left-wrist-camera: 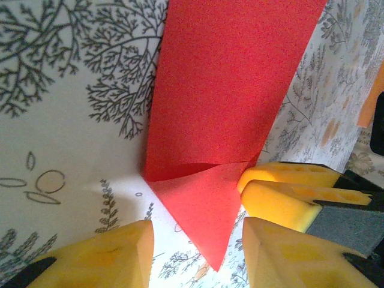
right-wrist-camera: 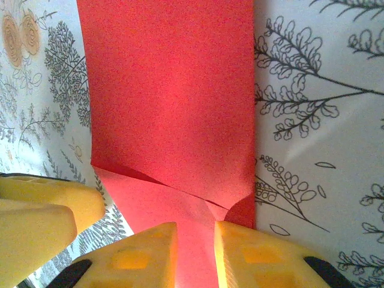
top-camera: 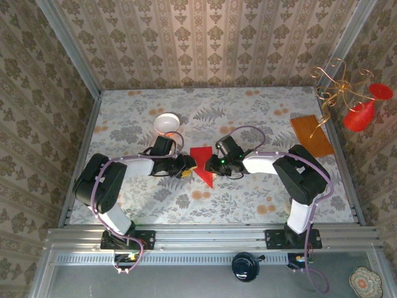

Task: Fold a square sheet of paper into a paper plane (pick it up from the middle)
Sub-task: Fourth fold the wing at the center of the table.

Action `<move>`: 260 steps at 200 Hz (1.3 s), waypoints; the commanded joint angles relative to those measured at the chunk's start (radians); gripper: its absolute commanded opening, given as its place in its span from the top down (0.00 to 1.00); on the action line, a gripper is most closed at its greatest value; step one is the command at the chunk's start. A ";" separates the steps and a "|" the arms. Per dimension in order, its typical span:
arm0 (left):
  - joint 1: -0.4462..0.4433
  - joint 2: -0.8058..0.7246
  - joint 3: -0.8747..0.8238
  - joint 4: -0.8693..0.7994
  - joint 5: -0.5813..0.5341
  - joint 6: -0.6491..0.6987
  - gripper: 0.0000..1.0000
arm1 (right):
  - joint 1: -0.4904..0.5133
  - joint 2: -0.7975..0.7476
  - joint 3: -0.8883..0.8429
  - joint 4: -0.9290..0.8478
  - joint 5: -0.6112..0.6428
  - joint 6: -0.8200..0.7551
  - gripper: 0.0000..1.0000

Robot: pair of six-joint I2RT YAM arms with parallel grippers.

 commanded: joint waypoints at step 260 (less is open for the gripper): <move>0.039 0.137 0.125 0.031 0.214 0.043 0.69 | -0.018 0.023 -0.046 0.017 0.010 0.005 0.78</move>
